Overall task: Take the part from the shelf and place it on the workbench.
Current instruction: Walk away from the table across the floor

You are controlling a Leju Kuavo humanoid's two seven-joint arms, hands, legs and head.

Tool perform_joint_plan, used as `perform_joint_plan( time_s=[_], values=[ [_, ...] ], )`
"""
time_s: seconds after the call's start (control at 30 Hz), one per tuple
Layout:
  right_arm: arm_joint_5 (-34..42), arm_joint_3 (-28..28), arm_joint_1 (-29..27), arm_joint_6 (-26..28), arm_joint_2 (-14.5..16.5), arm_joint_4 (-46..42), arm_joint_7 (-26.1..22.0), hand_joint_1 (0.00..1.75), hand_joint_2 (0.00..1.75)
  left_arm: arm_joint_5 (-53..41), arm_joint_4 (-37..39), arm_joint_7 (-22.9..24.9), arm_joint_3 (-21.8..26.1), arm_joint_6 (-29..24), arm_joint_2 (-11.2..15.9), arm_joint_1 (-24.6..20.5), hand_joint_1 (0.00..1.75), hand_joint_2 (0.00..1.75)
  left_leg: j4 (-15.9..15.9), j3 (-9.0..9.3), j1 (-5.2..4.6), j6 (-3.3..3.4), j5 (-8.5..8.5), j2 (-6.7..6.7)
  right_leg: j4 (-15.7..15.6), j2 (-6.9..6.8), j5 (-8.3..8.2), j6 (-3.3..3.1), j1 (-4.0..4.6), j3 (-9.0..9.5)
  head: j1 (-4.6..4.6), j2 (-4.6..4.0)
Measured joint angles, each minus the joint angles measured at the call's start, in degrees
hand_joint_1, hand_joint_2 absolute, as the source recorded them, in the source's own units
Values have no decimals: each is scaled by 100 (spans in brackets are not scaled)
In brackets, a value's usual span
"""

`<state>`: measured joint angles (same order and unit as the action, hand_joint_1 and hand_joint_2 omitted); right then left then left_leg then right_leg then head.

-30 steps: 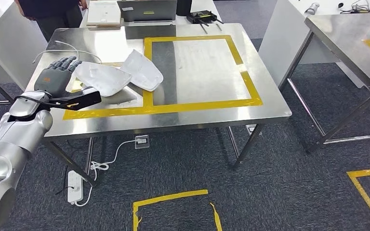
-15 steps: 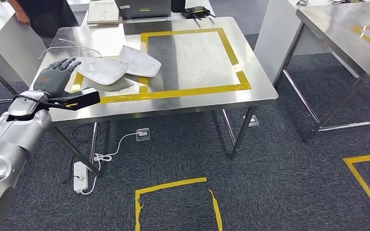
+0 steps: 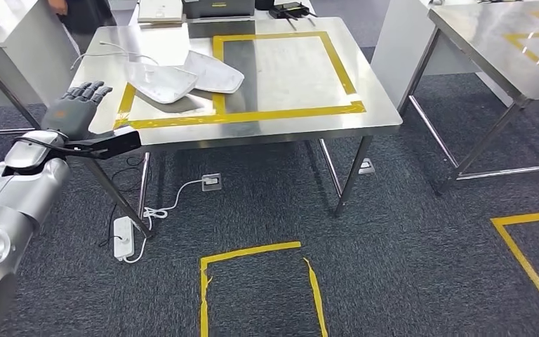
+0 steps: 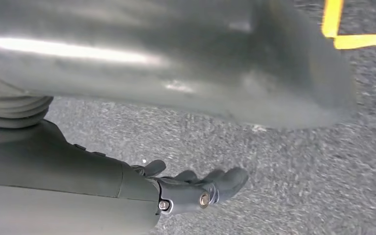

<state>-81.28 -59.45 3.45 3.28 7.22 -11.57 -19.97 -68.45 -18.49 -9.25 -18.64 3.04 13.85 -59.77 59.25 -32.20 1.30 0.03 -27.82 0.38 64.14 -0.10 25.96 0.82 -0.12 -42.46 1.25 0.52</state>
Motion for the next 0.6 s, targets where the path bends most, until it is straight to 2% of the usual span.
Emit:
perform_joint_plan(
  time_s=[0.03, 0.07, 0.1, 0.13, 0.17, 0.2, 0.27, 0.3, 0.33, 0.4, 0.43, 0.47, 0.5, 0.53, 0.57, 0.6],
  values=[
    [-3, 0, 1, 0, 2, 1, -1, 0, 0, -1, -1, 2, 0, 2, -5, 3, 0, 0, -1, -95, 4, 6, 79, -3, 366, 2, 312, 33, -13, -86, 16, 0],
    [-7, 0, 5, 0, 2, 1, -1, 0, 0, -2, -1, 4, 1, 2, -7, 10, 0, 0, 2, -192, 7, -1, 157, -4, 736, 2, 518, 57, -28, -149, 24, 0],
    [-11, 0, 8, 0, 2, 1, -1, 0, 0, -2, 1, 8, 1, 2, -7, 20, 0, 0, 6, -292, 12, -13, 234, -4, 1016, 2, 582, 74, -41, -156, 30, 0],
    [-18, 0, 9, 0, 2, 1, -1, 0, 0, -3, 2, 7, 2, 2, -5, 32, 0, 0, 10, -389, 21, -30, 308, -4, 1136, 2, 514, 86, -52, -86, 34, 0],
    [-24, 0, 10, 0, 2, 1, -1, 0, 0, -4, 2, 6, 2, 2, -2, 43, 0, 0, 15, -480, 32, -52, 377, -4, 1060, 1, 369, 92, -61, 79, 38, 0],
    [-28, 0, 13, 0, 2, 1, -1, 0, 0, -4, 0, 4, 2, 2, 1, 49, 0, 0, 21, -558, 44, -79, 442, -6, 790, 2, 240, 93, -72, 345, 45, 0],
    [-33, 0, 38, 0, 2, 1, -1, 0, 0, -5, -15, -2, 3, -1, 10, 54, 0, 0, 25, -658, 55, -155, 553, -8, -3, 17, 289, 55, -64, 952, 61, 0],
    [-33, 0, 48, 2, 2, 0, -1, 0, 0, -5, -21, -4, 3, -2, 13, 53, 0, 0, 15, -669, 56, -199, 604, -4, -299, 30, 370, 12, -47, 1146, 66, 0],
    [-32, 0, 56, 2, 2, 0, 0, 0, 0, -6, -25, -5, 4, -2, 13, 52, 0, 0, -7, -668, 57, -244, 657, 1, -455, 41, 441, -39, -22, 1229, 71, 0],
    [-31, 0, 54, 4, 2, 1, 0, 0, 0, -7, -19, -10, 7, -3, 11, 54, 0, 0, -55, -668, 67, -324, 737, 3, -495, 40, 364, -152, -8, 1178, 70, 0],
    [-30, 0, 56, 4, 2, 1, 0, 0, 0, -7, -14, -15, 10, -6, 15, 57, 0, 0, -19, -707, 71, -350, 667, -1, -507, 30, 300, -208, -13, 1132, 63, 0],
    [-30, 0, 57, 6, 2, 1, -1, 0, 0, -4, -10, -24, 15, -10, 21, 60, 0, 0, 113, -768, 73, -365, 492, -7, -527, 19, 225, -261, -20, 1074, 46, 0],
    [-31, 0, 59, 7, 2, 1, -2, 0, 0, -2, -7, -34, 24, -16, 28, 62, 0, 0, 368, -852, 70, -370, 221, -11, -540, 10, 148, -303, -23, 1002, 25, 0],
    [-32, 0, 59, 8, 2, 1, -2, 0, 0, 1, -6, -46, 33, -22, 33, 66, 0, 0, 716, -942, 58, -374, -77, -13, -541, 7, 79, -332, -9, 920, 0, 0],
    [-33, 0, 58, 9, 2, 1, -3, 0, 0, 5, -4, -56, 40, -28, 38, 76, 0, 0, 1099, -1012, 46, -374, -303, -14, -537, 5, 10, -353, 9, 833, -20, 0],
    [-34, 0, 56, 9, 2, 1, -4, 0, 0, 8, -1, -67, 46, -32, 45, 92, 0, 0, 1418, -1043, 31, -369, -407, -14, -531, 4, -60, -367, 30, 741, -33, 0]
  ],
)
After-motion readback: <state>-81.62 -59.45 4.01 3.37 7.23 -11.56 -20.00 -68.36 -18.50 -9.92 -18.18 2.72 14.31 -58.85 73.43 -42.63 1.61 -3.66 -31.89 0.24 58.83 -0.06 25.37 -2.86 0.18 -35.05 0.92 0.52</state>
